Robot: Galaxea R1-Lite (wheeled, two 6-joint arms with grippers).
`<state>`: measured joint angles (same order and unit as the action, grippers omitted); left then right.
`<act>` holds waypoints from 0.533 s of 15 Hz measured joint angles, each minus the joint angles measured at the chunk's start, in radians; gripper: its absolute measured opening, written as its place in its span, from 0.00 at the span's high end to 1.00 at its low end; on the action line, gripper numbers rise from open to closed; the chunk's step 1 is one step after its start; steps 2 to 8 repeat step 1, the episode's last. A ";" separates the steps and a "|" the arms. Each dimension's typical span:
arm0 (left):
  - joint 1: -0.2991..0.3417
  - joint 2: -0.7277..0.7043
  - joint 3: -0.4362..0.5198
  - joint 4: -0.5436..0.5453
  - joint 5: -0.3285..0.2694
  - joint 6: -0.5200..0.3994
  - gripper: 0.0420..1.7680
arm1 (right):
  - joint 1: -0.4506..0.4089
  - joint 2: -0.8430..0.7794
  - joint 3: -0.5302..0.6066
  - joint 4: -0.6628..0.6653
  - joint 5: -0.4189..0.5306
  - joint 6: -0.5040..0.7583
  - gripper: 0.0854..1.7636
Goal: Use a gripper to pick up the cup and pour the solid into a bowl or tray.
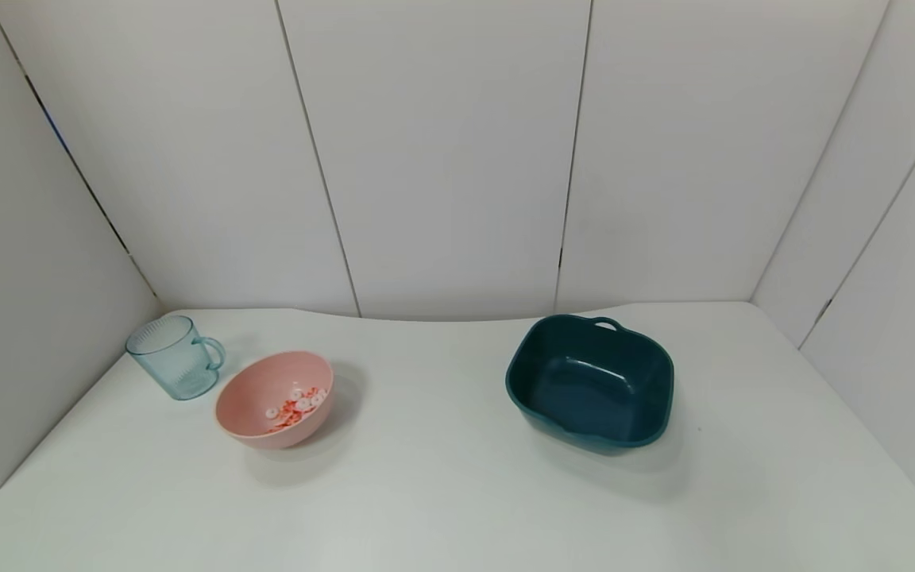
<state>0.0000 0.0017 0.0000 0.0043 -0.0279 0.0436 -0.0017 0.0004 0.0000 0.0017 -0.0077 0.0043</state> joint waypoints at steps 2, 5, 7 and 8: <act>0.000 0.000 0.000 -0.002 0.000 0.001 0.03 | 0.000 0.000 0.000 0.000 0.000 0.000 0.03; 0.000 0.000 0.000 -0.002 0.000 0.001 0.03 | 0.000 0.000 0.000 0.000 0.000 0.000 0.03; 0.000 0.000 0.000 -0.002 0.000 0.001 0.03 | 0.000 0.000 0.000 0.000 0.000 0.000 0.03; 0.000 0.000 0.000 -0.002 0.000 0.001 0.03 | 0.000 0.000 0.000 0.000 0.000 0.000 0.03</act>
